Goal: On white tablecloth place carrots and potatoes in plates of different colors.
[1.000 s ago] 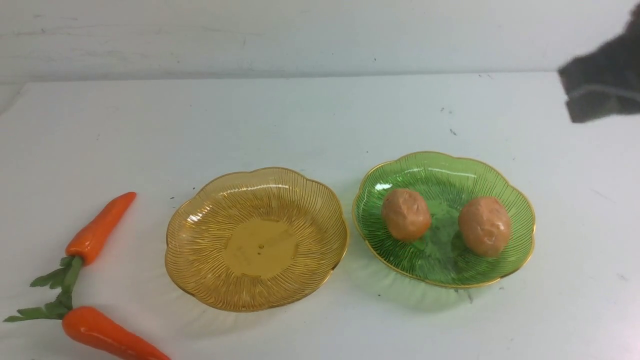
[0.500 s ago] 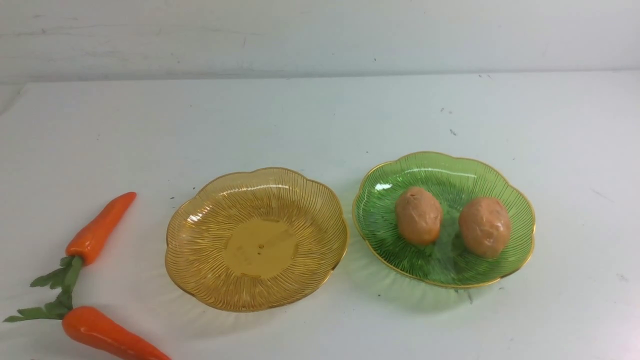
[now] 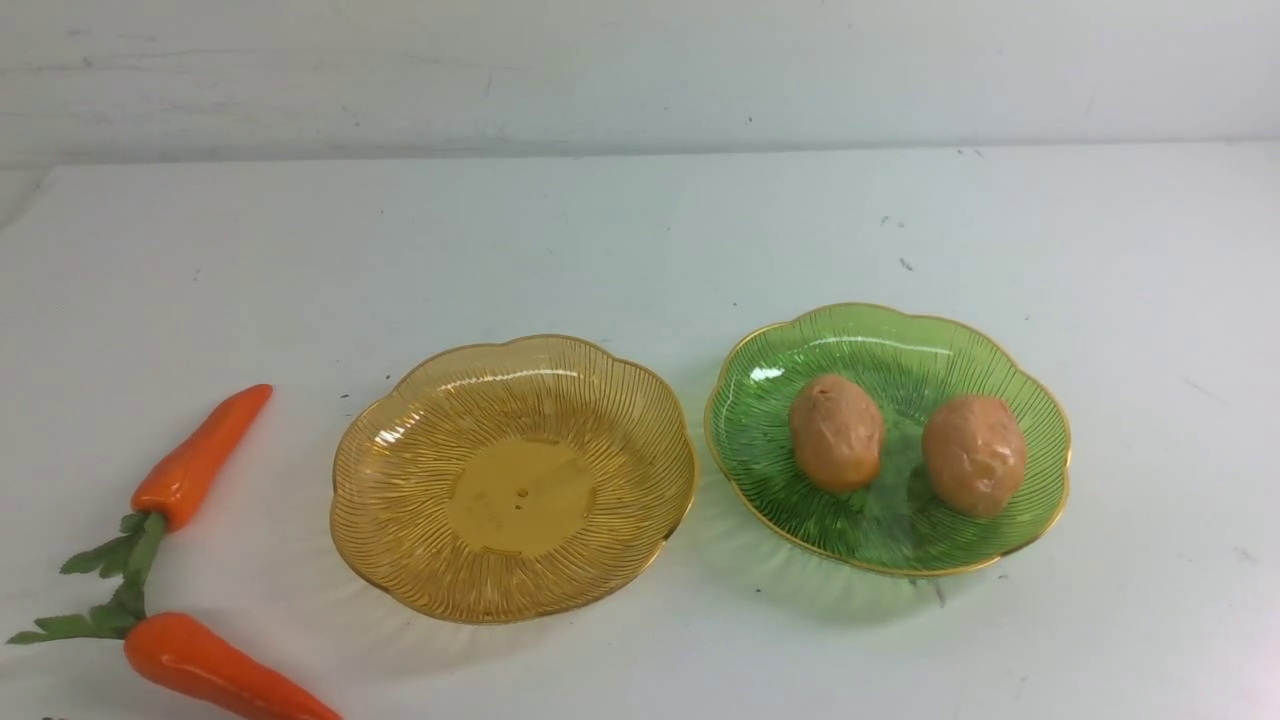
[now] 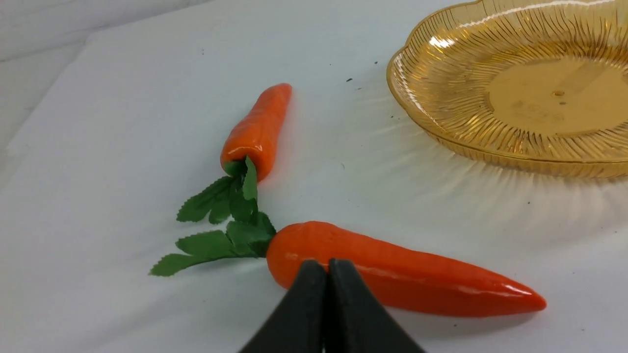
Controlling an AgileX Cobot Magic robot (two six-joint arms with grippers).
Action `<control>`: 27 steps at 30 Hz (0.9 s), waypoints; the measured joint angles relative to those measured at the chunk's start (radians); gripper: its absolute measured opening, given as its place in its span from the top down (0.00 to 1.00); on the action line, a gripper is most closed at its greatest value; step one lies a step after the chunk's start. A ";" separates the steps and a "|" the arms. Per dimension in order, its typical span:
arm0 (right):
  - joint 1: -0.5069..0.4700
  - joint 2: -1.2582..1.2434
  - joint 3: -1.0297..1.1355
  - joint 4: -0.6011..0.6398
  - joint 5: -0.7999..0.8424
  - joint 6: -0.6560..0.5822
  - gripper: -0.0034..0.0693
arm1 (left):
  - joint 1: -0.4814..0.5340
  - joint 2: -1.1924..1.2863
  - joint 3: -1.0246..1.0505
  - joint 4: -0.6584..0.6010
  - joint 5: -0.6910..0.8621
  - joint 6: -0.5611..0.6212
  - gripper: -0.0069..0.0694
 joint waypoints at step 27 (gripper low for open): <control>0.000 0.000 0.000 -0.240 0.198 0.002 0.97 | 0.000 0.602 -0.568 -0.840 0.418 0.034 0.92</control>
